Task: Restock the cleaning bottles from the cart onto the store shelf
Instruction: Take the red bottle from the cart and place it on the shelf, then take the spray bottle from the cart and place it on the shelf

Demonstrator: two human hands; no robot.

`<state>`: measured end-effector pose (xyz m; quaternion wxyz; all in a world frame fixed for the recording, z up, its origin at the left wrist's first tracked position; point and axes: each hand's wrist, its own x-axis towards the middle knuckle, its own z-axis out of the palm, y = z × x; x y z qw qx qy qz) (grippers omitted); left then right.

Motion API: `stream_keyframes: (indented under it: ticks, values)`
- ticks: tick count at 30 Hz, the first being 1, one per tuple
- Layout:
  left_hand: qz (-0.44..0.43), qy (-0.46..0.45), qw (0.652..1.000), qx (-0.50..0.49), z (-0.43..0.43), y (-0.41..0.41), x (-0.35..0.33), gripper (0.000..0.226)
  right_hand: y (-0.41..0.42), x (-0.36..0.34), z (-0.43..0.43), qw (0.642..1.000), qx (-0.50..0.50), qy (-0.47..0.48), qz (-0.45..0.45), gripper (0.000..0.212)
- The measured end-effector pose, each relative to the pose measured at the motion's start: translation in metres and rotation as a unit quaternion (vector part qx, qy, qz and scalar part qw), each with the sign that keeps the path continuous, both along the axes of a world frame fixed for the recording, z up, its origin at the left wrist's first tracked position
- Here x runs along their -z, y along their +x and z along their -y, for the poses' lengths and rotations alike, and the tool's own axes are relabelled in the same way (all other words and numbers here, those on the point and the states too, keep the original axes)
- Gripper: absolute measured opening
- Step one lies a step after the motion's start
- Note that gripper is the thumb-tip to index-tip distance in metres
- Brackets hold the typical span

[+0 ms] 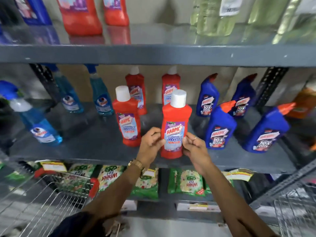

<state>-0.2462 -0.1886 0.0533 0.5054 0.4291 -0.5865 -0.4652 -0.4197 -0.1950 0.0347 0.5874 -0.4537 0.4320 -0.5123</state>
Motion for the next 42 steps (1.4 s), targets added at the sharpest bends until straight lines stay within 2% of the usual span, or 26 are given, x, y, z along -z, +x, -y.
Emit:
stream_keyframes:
  ticks: [3,6,11,14,18,20,22,25,27,29,33,35,37,40,42]
  values:
    - [-0.004,-0.002,1.0,-0.004,0.016,-0.009,0.011,0.018,-0.004,0.004,0.017,1.0,0.013,-0.003,-0.009,0.032]
    - [-0.034,0.013,0.999,-0.029,0.03,-0.016,0.019,0.032,-0.006,0.005,0.028,0.999,0.02,-0.021,-0.013,0.032]
    - [-0.037,0.016,0.998,-0.055,0.044,-0.023,0.03,0.034,-0.009,0.012,0.037,0.998,0.041,-0.043,-0.028,0.035]
    - [-0.057,0.018,0.996,-0.063,0.045,-0.026,0.035,0.035,-0.009,0.015,0.038,0.997,0.044,-0.048,-0.045,0.033]
    - [-0.095,0.041,0.992,-0.067,0.045,-0.029,0.034,0.042,-0.01,0.013,0.038,0.997,0.056,-0.034,-0.034,0.04]
    - [-0.102,0.071,0.99,-0.066,0.037,-0.026,0.036,0.054,-0.007,0.014,0.027,0.993,0.105,-0.029,-0.054,0.043]
    - [-0.11,0.109,0.985,-0.076,0.017,-0.02,0.039,0.06,0.0,0.015,0.005,0.976,0.197,-0.038,-0.086,0.043]
    - [-0.119,0.132,0.981,-0.083,-0.024,0.01,0.047,0.046,0.027,0.015,-0.038,0.955,0.264,-0.092,-0.095,0.029]
    - [-0.101,0.124,0.983,-0.088,-0.054,0.039,0.049,0.034,0.054,0.018,-0.062,0.962,0.215,-0.124,-0.114,0.026]
    - [-0.096,0.114,0.98,-0.132,-0.086,0.076,0.051,0.026,0.091,0.028,-0.08,0.966,0.112,-0.153,-0.177,0.029]
    - [-0.077,0.123,0.952,-0.269,-0.142,0.159,0.066,0.016,0.172,0.056,-0.1,0.94,-0.093,-0.168,-0.282,0.027]
    - [-0.069,0.151,0.927,-0.335,-0.172,0.208,0.087,0.014,0.22,0.069,-0.112,0.91,-0.196,-0.183,-0.315,0.029]
    - [-0.063,0.218,0.894,-0.386,-0.201,0.25,0.115,0.016,0.262,0.078,-0.124,0.876,-0.261,-0.208,-0.348,0.025]
    - [-0.004,0.337,0.826,-0.451,-0.255,0.309,0.18,0.014,0.326,0.097,-0.144,0.796,-0.34,-0.214,-0.453,0.019]
    - [0.067,0.432,0.776,-0.453,-0.289,0.333,0.229,0.022,0.354,0.112,-0.151,0.736,-0.354,-0.228,-0.531,0.025]
